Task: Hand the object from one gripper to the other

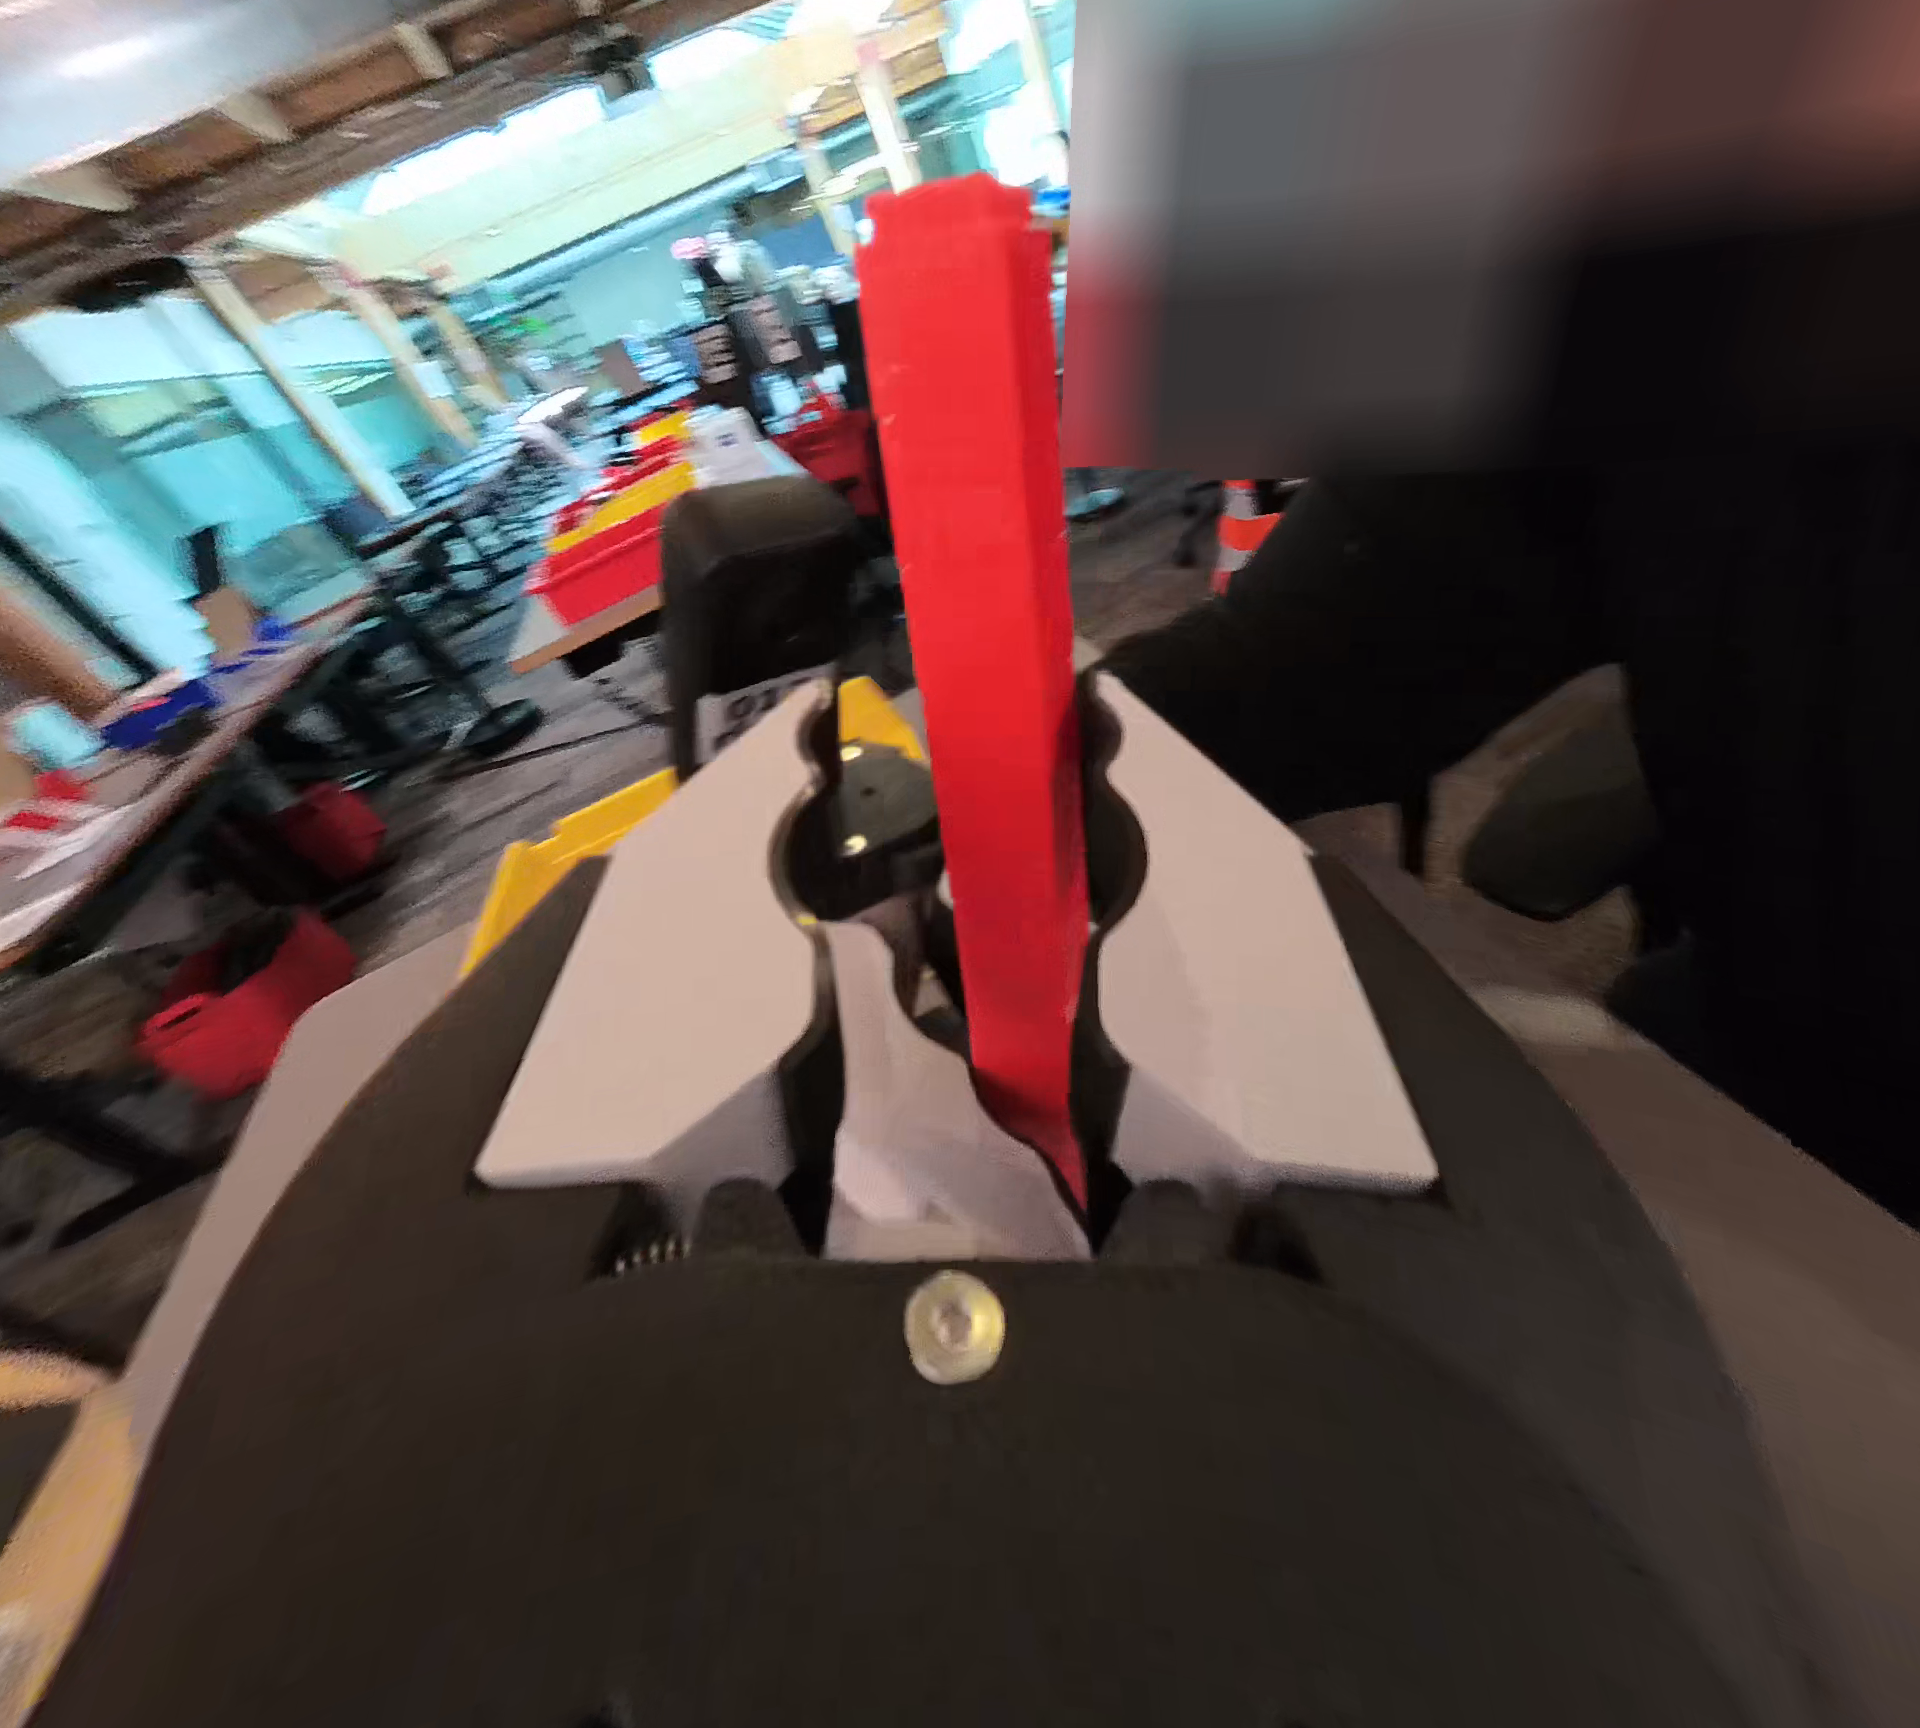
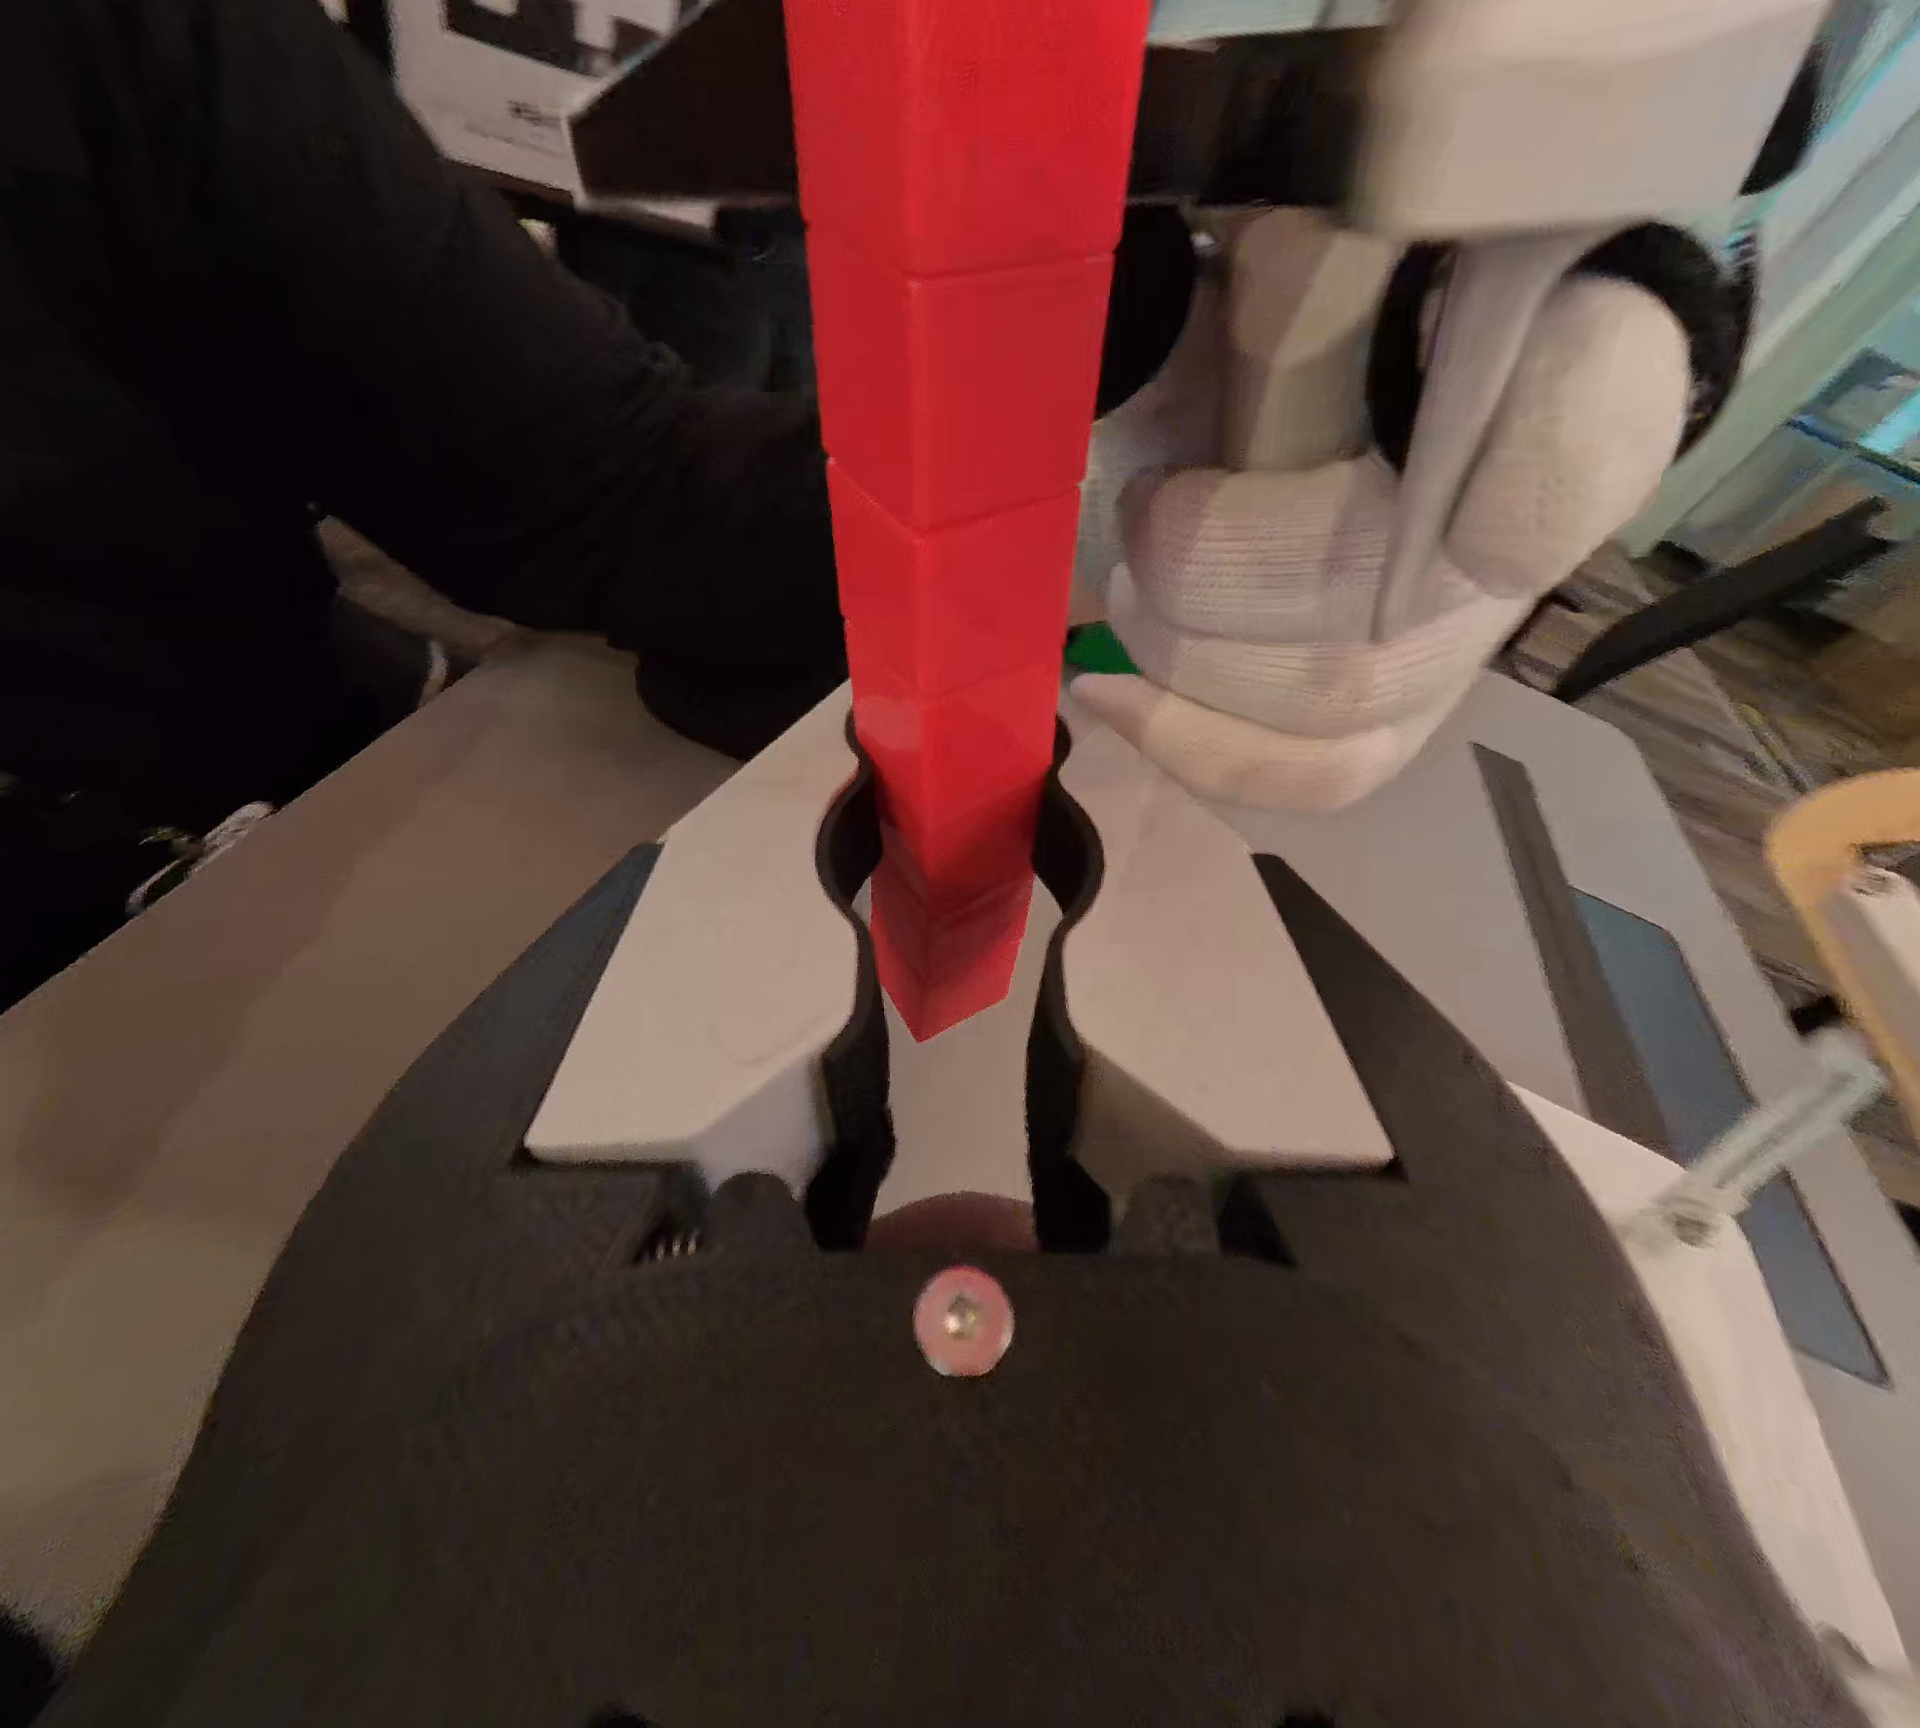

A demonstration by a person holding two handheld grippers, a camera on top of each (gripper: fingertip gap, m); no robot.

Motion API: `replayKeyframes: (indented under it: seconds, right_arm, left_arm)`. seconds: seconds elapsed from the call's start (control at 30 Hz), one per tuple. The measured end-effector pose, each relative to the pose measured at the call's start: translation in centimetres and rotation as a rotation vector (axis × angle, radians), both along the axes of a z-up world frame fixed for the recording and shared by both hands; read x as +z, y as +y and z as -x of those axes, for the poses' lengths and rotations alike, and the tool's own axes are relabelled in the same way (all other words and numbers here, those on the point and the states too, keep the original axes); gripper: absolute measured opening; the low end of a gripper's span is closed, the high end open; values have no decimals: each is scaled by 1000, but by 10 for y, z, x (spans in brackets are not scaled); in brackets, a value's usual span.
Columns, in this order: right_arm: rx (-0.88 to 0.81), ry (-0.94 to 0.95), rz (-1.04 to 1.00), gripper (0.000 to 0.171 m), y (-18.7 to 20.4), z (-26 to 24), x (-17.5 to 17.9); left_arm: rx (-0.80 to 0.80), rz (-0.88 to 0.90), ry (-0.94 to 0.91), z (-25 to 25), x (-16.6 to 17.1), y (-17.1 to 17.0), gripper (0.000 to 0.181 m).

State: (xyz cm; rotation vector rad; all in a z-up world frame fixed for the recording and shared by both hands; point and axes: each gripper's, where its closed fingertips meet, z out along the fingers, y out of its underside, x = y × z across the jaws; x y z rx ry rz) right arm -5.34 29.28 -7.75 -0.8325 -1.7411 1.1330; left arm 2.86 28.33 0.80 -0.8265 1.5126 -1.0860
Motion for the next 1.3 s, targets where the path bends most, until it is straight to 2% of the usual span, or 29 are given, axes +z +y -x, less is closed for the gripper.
replayKeyframes:
  seconds: [0.1,0.23,0.33,0.4,0.47,0.5,0.67,0.7,0.73,0.87,1.0,1.17,1.2,1.23,1.3]
  right_arm:
    - [-152,73,-2,23,30,1,16]
    - [-339,122,-21,23,66,-2,25]
    - [-397,114,-33,23,76,-1,24]
    - [-388,99,-41,23,73,2,20]
    - [-387,97,-38,23,72,4,19]
    - [-385,99,-38,23,71,4,20]
    - [-421,134,-75,23,75,3,25]
    - [-420,138,-73,35,74,3,26]
    - [-408,132,-64,47,73,3,25]
    - [-331,155,-13,53,64,-3,32]
    - [-185,177,103,56,43,-10,42]
    - [-5,70,171,44,9,-6,23]
    - [33,49,178,40,1,-5,18]
    - [78,34,177,27,-7,-5,15]
    - [128,29,168,25,-18,-5,12]
  left_arm:
    - [132,-4,-59,1,9,25,60]
    - [264,-37,-84,3,14,48,66]
    - [332,-79,-65,-1,10,57,65]
    - [358,-103,-40,-4,5,60,59]
    - [377,-140,-12,-7,-1,62,29]
    - [369,-140,-10,-8,-1,61,25]
    - [372,-150,-1,-6,0,60,23]
    - [376,-151,-3,-5,1,60,23]
    - [371,-145,-5,-4,3,59,23]
    - [303,-108,-4,1,5,50,23]
    - [149,-73,43,3,-2,24,22]
    - [36,-76,99,-4,-15,2,22]
    - [18,-78,112,-6,-18,-1,22]
    - [0,-76,126,-7,-21,-5,22]
    - [-45,-66,141,-8,-24,-13,23]
